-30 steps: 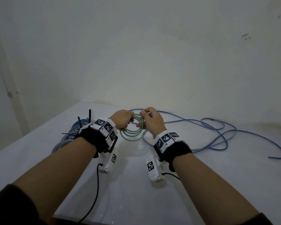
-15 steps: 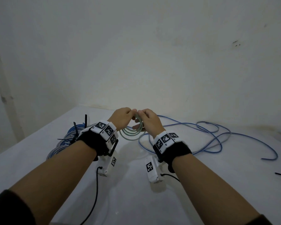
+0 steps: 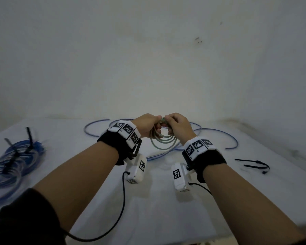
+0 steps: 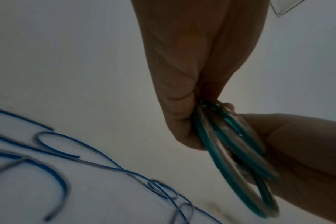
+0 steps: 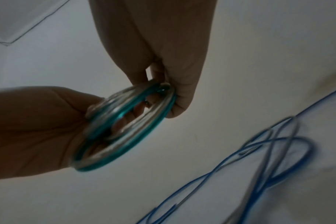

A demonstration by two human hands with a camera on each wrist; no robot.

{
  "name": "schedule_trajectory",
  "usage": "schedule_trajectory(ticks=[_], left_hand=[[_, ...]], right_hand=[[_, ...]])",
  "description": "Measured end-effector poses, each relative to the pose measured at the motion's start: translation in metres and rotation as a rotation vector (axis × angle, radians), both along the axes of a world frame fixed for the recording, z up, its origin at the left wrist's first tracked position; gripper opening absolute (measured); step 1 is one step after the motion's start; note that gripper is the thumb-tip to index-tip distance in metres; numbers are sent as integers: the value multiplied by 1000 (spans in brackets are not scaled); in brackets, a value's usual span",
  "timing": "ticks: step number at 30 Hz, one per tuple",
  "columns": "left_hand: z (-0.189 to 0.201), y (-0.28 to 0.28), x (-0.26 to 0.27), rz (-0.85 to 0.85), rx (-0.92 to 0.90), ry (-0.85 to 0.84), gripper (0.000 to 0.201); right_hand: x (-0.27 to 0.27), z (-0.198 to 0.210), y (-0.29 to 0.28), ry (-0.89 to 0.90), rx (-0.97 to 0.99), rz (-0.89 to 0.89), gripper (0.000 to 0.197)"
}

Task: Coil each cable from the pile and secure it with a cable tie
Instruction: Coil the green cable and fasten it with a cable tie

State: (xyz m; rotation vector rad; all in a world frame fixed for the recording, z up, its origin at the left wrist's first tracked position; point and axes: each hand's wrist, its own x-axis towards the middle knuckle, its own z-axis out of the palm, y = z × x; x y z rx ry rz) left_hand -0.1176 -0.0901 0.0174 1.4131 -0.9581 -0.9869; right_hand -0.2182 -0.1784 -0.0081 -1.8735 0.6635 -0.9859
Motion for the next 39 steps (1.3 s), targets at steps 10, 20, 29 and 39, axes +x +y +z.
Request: schedule_trajectory(ticks=[10,20,29,39], left_hand=[[-20,-95,-110,-41,-36,7,40],[-29,-130,-145,-76,-15,-8,40],[-31,-138,-139,-64,8,-55,38],[-28,-128,-120,-16,-34,-44,37]], right_hand=[[-167,-15,-81,407,108,-318,15],[-257,-41,-140,1254,-196,-335,39],[-244,-45,-150,1138,-183,-349,18],[-217,-10,-142,435,146,-448,15]])
